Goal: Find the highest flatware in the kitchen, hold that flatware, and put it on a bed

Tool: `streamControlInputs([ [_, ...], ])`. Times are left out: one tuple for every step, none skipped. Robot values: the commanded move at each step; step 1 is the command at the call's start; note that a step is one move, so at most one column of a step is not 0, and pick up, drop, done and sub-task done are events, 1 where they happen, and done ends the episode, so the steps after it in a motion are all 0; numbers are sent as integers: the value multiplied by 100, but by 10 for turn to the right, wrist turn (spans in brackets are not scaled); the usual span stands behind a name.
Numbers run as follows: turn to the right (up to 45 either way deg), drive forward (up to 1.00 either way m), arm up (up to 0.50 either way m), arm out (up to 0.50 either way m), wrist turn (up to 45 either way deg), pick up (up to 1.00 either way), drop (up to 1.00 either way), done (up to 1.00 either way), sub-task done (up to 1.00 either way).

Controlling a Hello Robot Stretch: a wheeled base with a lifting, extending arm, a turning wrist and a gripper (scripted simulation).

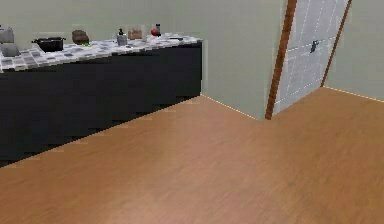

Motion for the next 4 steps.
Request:
streamControlInputs([
  [0, 0, 0, 0, -450, 0, 0, 0, 0],
  [0, 0, 0, 0, -450, 0, 0, 0, 0],
  [0, 0, 0, 0, -150, 0, 0, 0, 0],
  [0, 0, 0, -22, 0, 0, 0, 0, 0],
])
